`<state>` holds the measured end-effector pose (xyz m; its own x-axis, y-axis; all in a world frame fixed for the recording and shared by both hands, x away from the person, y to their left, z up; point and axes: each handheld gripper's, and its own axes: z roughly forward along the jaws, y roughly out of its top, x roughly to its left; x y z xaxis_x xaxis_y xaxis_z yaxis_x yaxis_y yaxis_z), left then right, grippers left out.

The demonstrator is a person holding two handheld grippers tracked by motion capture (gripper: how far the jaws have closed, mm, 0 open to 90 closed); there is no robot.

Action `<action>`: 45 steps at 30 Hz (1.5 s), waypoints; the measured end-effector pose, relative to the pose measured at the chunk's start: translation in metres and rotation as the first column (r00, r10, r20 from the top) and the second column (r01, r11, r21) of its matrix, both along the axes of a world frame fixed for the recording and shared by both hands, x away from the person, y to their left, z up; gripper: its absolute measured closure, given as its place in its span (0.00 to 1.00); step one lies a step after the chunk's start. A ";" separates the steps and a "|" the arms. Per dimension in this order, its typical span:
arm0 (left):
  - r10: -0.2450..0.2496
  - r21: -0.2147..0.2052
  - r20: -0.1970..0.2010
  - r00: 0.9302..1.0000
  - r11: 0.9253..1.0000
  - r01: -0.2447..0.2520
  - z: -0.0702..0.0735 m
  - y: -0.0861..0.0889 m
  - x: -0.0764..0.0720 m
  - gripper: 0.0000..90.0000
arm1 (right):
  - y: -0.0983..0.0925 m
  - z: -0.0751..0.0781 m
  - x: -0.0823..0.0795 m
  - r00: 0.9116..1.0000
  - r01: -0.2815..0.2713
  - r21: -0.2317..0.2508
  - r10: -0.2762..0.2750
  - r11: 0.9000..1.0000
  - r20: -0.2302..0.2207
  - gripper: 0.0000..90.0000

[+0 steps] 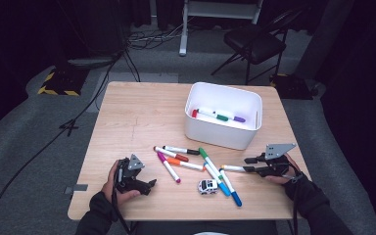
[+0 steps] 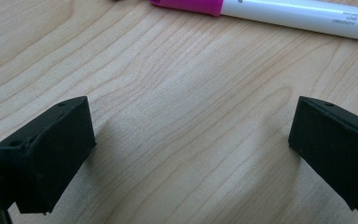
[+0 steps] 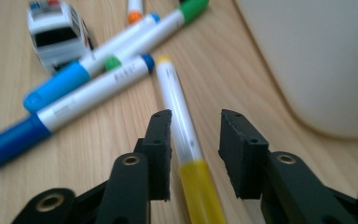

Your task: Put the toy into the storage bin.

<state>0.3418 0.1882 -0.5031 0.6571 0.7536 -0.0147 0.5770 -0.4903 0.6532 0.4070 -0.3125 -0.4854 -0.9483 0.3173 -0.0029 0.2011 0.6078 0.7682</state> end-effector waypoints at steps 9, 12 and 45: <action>0.001 -0.001 -0.001 1.000 1.000 -0.001 0.000 0.000 0.000 0.01 | -0.006 -0.016 0.003 1.000 -0.013 0.004 0.013 1.000 -0.004 0.79; 0.001 -0.002 -0.001 1.000 1.000 -0.001 0.000 0.000 0.000 0.01 | -0.009 -0.016 -0.001 1.000 -0.028 -0.001 0.028 1.000 0.003 0.82; 0.000 0.001 0.001 1.000 1.000 0.000 0.000 0.000 0.000 0.01 | 0.008 0.067 -0.015 0.980 -0.056 0.115 0.032 0.992 0.195 0.83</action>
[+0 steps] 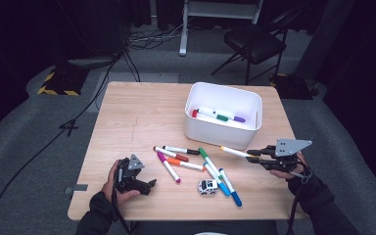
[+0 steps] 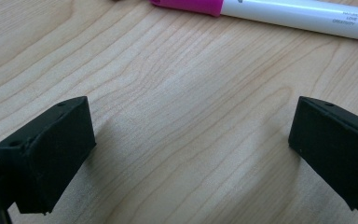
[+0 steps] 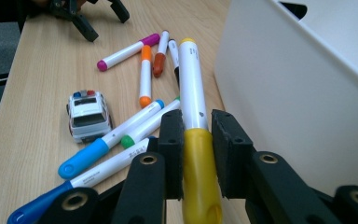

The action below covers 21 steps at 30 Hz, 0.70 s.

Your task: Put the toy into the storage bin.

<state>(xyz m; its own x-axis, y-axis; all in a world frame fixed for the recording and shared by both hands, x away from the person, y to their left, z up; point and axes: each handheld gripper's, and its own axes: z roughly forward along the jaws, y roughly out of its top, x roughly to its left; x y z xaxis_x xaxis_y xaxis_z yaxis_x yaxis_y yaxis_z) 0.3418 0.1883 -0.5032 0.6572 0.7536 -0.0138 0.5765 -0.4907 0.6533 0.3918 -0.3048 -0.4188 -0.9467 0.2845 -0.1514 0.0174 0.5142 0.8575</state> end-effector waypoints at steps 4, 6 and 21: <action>0.000 0.000 0.000 1.000 1.000 0.000 0.000 0.000 0.000 0.01 | 0.004 0.014 0.000 1.000 -0.021 0.020 0.020 1.000 0.022 0.83; 0.000 0.000 0.000 1.000 1.000 0.000 0.000 0.000 0.000 0.01 | 0.007 0.022 0.001 0.999 -0.029 0.027 0.028 0.999 0.040 0.83; 0.000 0.000 0.000 1.000 1.000 0.000 0.000 0.000 0.000 0.01 | 0.016 0.065 0.012 0.995 -0.025 0.048 0.020 0.999 0.099 0.83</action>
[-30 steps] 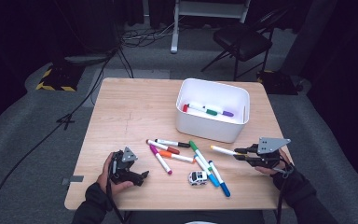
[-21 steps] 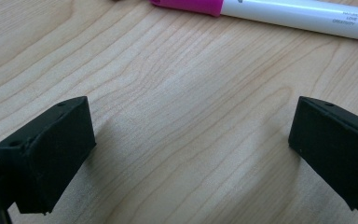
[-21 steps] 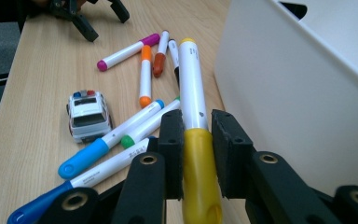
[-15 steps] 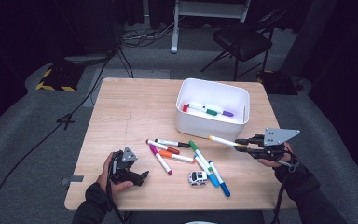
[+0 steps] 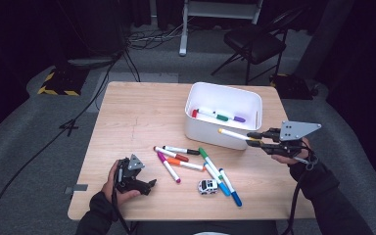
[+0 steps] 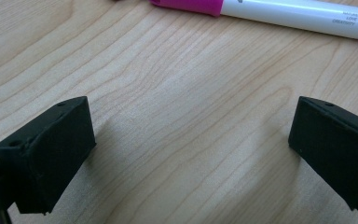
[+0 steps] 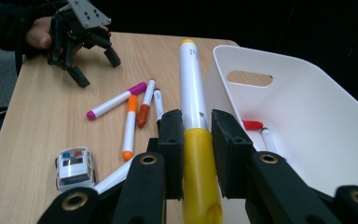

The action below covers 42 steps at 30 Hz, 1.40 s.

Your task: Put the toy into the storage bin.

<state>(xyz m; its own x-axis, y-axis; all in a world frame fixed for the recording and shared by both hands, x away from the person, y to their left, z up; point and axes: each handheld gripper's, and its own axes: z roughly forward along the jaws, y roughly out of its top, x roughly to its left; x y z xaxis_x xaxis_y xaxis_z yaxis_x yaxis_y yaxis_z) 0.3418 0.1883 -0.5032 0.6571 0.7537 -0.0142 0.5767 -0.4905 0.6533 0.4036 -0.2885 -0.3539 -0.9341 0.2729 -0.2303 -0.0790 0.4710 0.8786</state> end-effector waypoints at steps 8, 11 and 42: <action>0.000 0.000 0.000 1.000 1.000 0.000 0.000 0.000 0.000 0.01 | 0.009 0.017 0.019 0.999 0.030 0.004 -0.030 1.000 0.020 0.83; 0.000 0.000 0.000 1.000 1.000 0.000 0.000 0.000 0.000 0.01 | 0.013 0.020 0.028 0.999 0.045 0.006 -0.045 0.999 0.002 0.83; 0.000 0.000 0.000 1.000 1.000 0.000 0.000 0.000 0.000 0.01 | 0.044 0.009 0.103 0.979 0.178 -0.132 -0.189 0.975 -0.072 0.83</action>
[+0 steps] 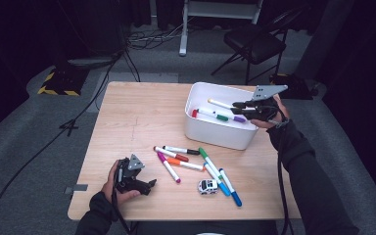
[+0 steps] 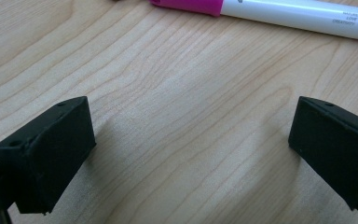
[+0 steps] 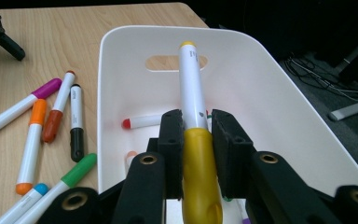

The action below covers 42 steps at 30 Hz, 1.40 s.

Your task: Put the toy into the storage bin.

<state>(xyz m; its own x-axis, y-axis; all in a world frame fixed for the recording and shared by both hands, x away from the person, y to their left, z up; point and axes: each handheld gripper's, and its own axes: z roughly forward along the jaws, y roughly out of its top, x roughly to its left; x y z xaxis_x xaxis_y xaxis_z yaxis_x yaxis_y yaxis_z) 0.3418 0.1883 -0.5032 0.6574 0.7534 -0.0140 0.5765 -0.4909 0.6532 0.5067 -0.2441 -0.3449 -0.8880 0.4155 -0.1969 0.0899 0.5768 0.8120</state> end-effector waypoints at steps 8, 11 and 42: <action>0.000 0.000 0.000 1.000 1.000 0.000 0.000 0.000 0.000 0.01 | -0.003 -0.006 0.001 0.999 0.006 -0.062 -0.008 0.998 -0.031 0.82; 0.000 0.000 0.000 1.000 1.000 0.000 0.000 0.000 0.000 0.01 | -0.006 -0.010 0.000 0.999 0.005 -0.091 -0.009 0.996 -0.044 0.82; 0.000 -0.001 0.000 1.000 1.000 0.000 0.000 0.000 0.000 0.00 | -0.032 -0.004 -0.025 0.997 0.061 -0.059 -0.064 0.996 -0.044 0.51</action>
